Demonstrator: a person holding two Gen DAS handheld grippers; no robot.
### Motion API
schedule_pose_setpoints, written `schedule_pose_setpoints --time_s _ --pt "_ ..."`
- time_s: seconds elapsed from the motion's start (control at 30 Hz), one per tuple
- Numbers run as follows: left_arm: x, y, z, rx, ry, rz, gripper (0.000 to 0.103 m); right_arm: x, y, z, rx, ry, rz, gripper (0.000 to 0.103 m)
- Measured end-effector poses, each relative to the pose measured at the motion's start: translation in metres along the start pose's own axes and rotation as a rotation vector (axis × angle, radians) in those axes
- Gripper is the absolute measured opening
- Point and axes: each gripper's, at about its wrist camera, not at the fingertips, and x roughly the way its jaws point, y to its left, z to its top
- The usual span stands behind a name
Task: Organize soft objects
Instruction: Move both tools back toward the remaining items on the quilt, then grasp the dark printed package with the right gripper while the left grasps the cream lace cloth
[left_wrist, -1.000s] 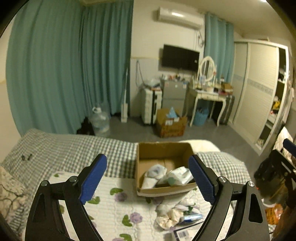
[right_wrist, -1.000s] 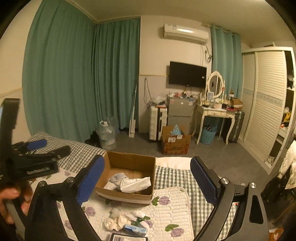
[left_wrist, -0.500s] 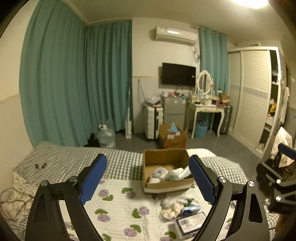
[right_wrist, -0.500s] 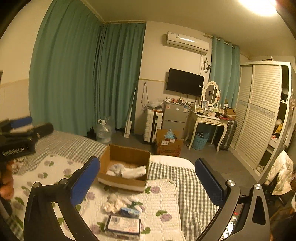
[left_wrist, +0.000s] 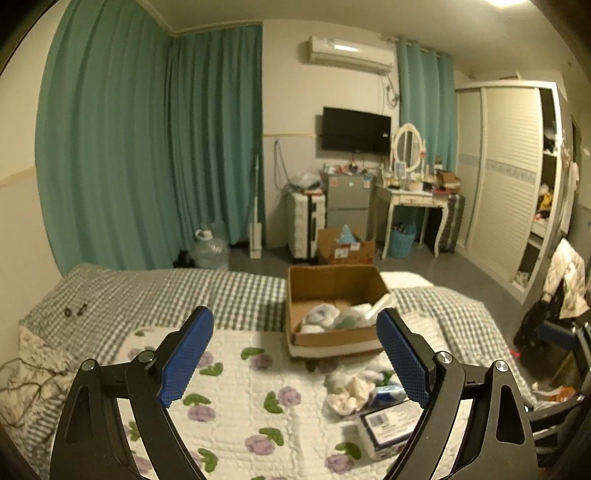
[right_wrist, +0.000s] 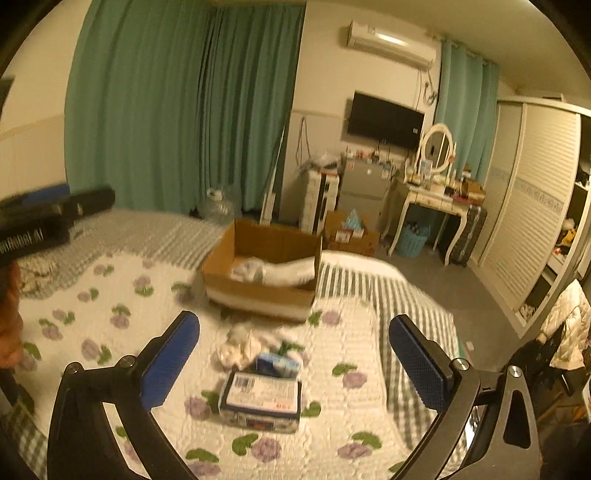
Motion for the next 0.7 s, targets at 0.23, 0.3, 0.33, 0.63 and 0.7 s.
schedule_pose_setpoints --time_s 0.23,0.3,0.33,0.63,0.7 --pt "0.039 0.005 -0.026 0.004 0.078 -0.003 0.09 0.053 0.005 -0.038 0.015 0.108 -0.018 0.103" --pt "0.052 0.004 -0.034 0.007 0.105 -0.01 0.09 0.071 0.006 -0.048 0.03 0.157 -0.002 0.103" --pt "0.058 0.004 -0.038 0.01 0.117 -0.015 0.09 0.083 0.006 -0.055 0.039 0.188 0.009 0.103" --pt "0.116 -0.008 -0.076 0.059 0.232 -0.045 0.09 0.153 0.006 -0.098 0.107 0.374 0.027 0.103" --pt "0.133 -0.01 -0.086 0.057 0.269 -0.054 0.09 0.166 0.005 -0.106 0.117 0.411 0.018 0.103"
